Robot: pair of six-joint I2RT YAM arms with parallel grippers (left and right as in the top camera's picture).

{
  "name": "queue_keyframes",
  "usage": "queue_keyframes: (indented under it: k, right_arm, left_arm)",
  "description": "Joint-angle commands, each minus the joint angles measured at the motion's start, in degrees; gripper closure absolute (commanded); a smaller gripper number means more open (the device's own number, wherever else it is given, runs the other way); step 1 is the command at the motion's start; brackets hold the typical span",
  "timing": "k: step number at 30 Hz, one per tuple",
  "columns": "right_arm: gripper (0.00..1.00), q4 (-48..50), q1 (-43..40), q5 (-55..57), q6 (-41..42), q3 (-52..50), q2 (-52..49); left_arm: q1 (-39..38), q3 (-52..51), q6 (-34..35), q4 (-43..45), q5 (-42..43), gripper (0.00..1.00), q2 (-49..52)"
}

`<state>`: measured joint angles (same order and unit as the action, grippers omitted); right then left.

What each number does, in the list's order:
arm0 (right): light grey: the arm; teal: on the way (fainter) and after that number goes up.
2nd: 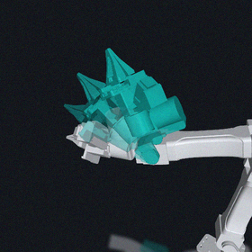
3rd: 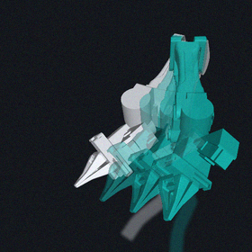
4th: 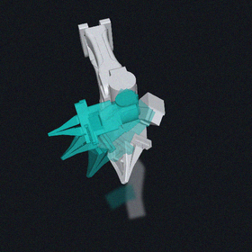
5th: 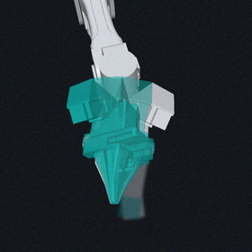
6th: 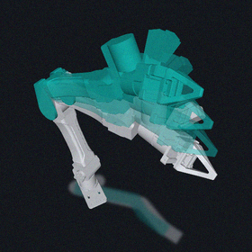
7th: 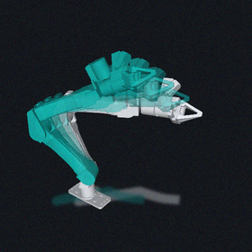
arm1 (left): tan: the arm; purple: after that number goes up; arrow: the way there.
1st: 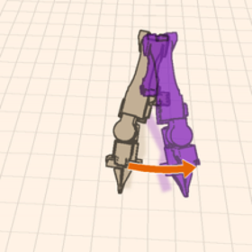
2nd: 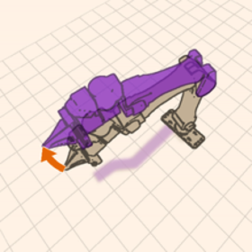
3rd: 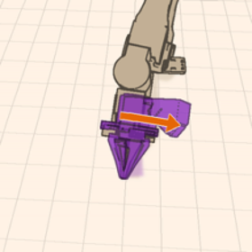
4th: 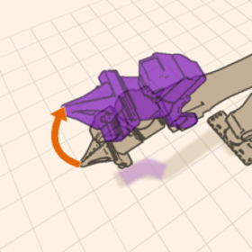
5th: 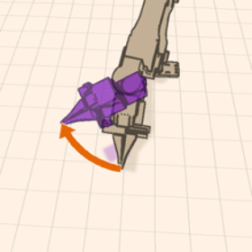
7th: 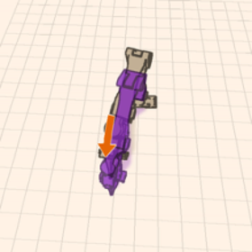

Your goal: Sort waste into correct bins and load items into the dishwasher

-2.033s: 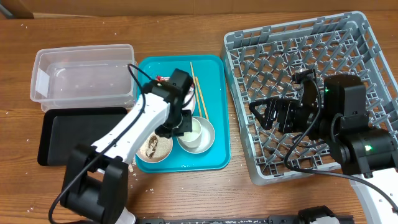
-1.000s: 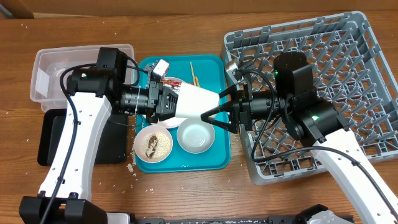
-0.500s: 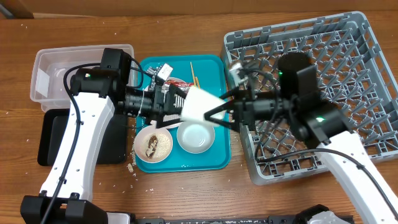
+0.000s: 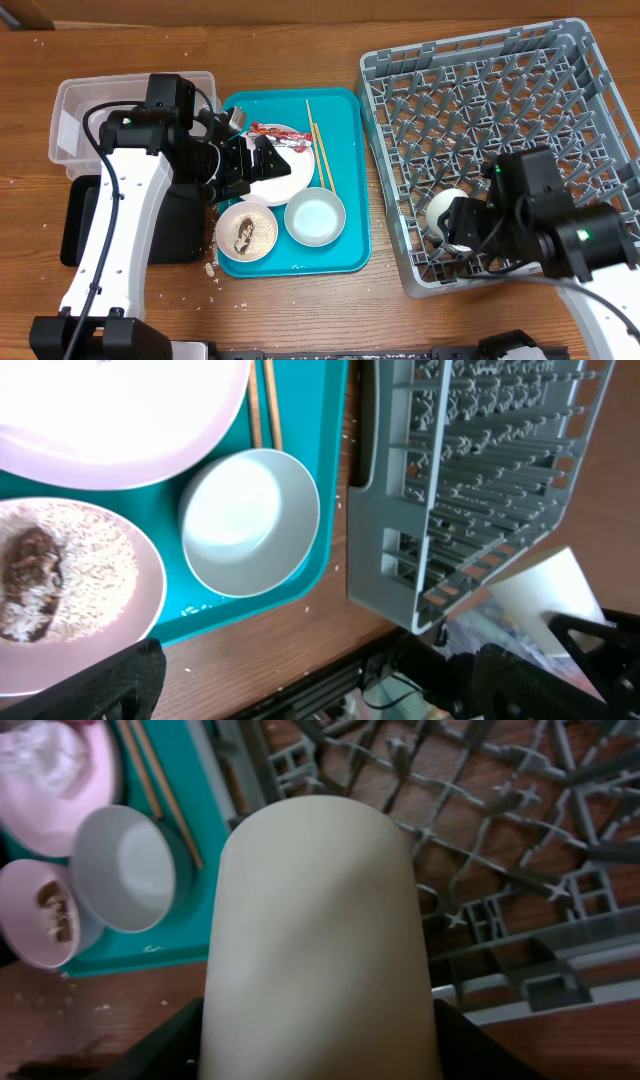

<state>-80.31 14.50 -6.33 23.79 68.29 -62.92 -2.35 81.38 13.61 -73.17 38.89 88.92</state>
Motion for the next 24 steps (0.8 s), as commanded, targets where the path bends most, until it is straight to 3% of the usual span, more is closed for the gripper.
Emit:
queue_keyframes:
  k: [1,7,9,15,19,20,24]
  right_arm:
    - [0.4,-0.5,0.0,3.1,2.0,0.2,-3.8]
    - [0.4,-0.7,0.8,-2.7,-0.2,0.2,-11.5]
    - [0.36,0.0,1.4,-2.5,-0.2,0.2,-13.3]
    - [0.08,3.3,2.4,1.0,0.9,0.2,-18.6]
    - [0.06,4.8,2.4,0.5,2.2,2.7,-17.2]
    - [0.06,6.2,2.4,-0.7,2.2,4.5,-15.7]
    - [0.05,11.2,2.4,-4.3,2.2,7.3,-11.7]
  left_arm:
    - [0.0,0.4,0.8,0.3,-1.4,0.0,0.0]
    - [0.0,0.4,0.6,-0.3,-1.9,0.0,0.0]
    - [0.0,0.4,0.6,-0.3,-1.9,0.0,0.0]
    - [-1.7,0.4,0.0,-1.2,-2.3,0.0,0.0]
    - [-6.2,0.4,4.1,-2.1,-12.9,0.05,0.0]
    - [-9.4,0.1,9.9,-2.6,-21.0,0.05,0.0]
    - [-15.8,-2.5,23.7,-2.4,-36.6,0.09,0.0]
